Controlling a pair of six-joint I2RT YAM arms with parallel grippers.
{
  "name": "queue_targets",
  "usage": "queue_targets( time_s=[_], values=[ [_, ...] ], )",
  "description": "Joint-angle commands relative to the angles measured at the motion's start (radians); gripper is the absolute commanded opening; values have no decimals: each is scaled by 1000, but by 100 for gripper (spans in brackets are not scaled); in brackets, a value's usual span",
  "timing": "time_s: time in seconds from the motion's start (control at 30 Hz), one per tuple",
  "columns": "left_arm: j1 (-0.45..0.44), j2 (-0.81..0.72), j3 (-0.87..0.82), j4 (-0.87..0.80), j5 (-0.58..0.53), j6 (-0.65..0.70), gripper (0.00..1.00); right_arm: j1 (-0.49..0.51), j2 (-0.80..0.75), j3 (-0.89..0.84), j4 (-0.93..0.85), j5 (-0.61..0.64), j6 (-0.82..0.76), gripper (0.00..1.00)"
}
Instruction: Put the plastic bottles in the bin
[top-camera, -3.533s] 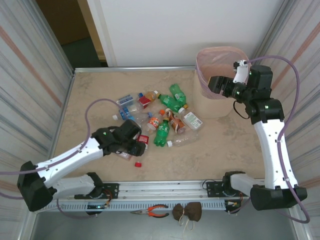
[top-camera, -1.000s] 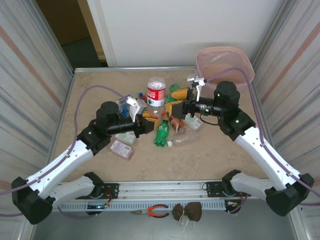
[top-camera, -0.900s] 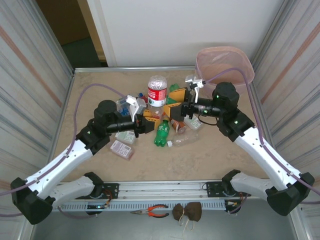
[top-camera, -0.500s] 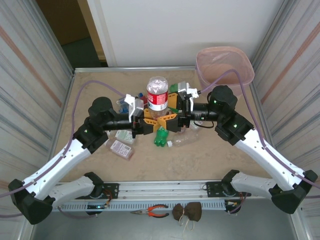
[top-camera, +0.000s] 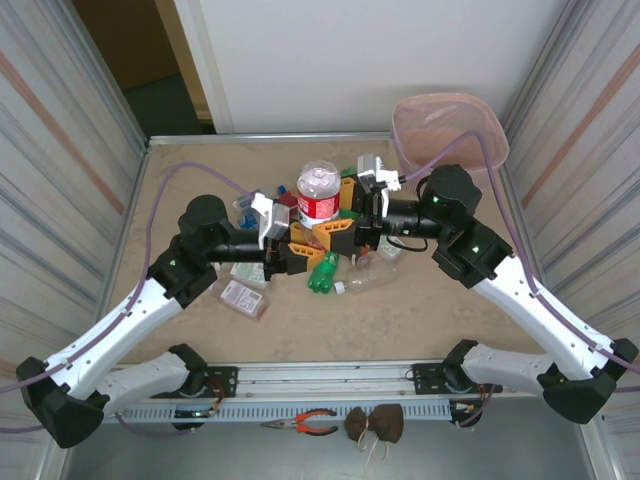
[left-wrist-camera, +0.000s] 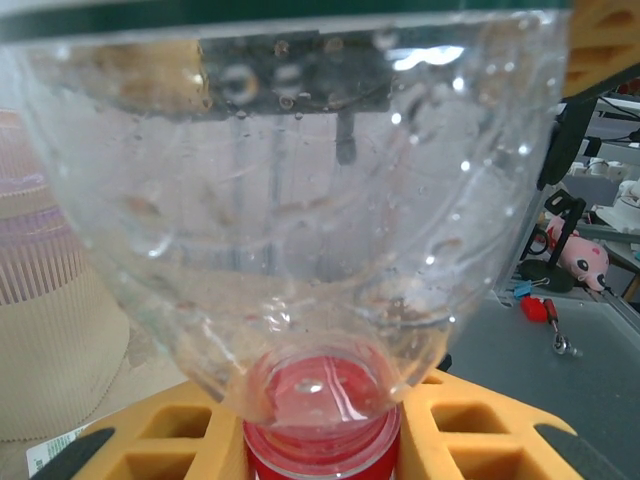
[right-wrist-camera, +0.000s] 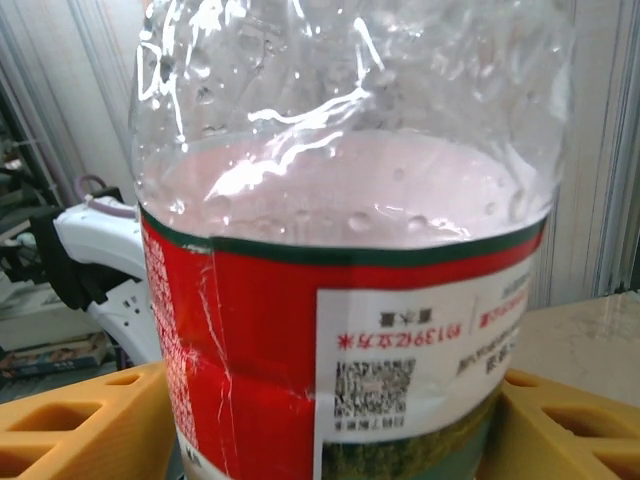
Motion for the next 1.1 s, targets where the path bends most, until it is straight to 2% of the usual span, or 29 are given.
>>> queue_targets(
  time_s=[0.0,0.23,0.33,0.4,0.57,0.63,0.87,1.07],
  values=[
    [-2,-10,26,-34,-27,23,26,12,8,39,17,-22,5,68],
    [-2,-33,18,-46,-57,31,30,13,-2,29,11,1,10,60],
    [-1,-38,18,-51,-66,30,40,14,-3,30,14,22,10,58],
    [-1,-42,26,-80,-82,40,53,12,-4,33,10,43,6,57],
    [0,-74,21,-127,-152,61,66,4,-4,52,-35,111,-31,54],
    [2,-91,12,-138,-194,66,67,-12,-2,64,-56,141,-41,54],
    [11,-125,-5,-211,-367,63,69,-149,28,115,-107,202,-41,51],
    [13,-128,-5,-260,-444,49,69,-343,107,196,-170,296,16,47]
  ],
)
